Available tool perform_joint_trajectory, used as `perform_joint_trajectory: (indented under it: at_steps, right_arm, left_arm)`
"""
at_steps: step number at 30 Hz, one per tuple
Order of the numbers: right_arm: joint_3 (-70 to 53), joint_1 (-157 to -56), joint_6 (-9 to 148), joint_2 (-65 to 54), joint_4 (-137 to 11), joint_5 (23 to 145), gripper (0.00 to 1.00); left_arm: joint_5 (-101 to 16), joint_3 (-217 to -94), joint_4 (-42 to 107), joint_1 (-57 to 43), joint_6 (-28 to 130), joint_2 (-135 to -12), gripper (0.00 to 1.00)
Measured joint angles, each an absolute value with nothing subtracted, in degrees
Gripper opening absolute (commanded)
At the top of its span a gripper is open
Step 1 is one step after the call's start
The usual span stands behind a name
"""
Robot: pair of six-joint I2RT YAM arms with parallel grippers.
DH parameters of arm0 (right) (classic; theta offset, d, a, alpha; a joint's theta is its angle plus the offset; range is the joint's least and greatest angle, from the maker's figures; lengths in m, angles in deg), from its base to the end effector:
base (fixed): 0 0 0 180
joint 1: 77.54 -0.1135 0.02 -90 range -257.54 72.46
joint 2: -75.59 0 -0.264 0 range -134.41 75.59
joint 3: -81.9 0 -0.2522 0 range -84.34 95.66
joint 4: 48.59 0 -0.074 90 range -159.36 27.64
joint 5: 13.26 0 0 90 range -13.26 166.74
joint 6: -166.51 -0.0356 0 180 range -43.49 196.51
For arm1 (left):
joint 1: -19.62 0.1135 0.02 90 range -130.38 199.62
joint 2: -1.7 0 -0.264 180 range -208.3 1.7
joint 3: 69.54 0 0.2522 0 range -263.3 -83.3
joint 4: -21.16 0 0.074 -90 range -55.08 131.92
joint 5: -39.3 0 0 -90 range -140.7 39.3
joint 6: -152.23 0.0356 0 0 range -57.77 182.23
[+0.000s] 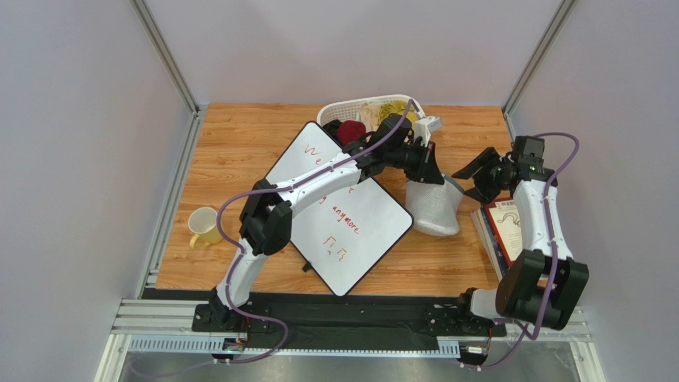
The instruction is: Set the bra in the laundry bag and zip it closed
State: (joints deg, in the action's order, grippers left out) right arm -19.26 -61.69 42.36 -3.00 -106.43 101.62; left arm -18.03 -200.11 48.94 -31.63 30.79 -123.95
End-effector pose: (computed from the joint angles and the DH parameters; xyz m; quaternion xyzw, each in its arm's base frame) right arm 0.2705 -0.0612 0.2836 0.3418 0.8753 0.2476 0.2362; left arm 0.3111 -0.4183 0.3093 0.2907 0.7609 -0.5265 0.2436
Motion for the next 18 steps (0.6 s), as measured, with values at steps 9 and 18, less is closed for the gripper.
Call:
perform_joint_trajectory:
  at_steps: [9,18]
  right_arm:
    - [-24.8,-61.9,35.9,10.5,-114.0,97.0,0.69]
    - [-21.7,-62.0,27.0,13.1,-121.3,95.3,0.70]
  left_arm:
    - [-17.5,-196.0,43.3,-31.5,26.2,-124.2,0.00]
    - [-17.5,-195.9,42.3,-31.6,25.9,-124.2,0.00]
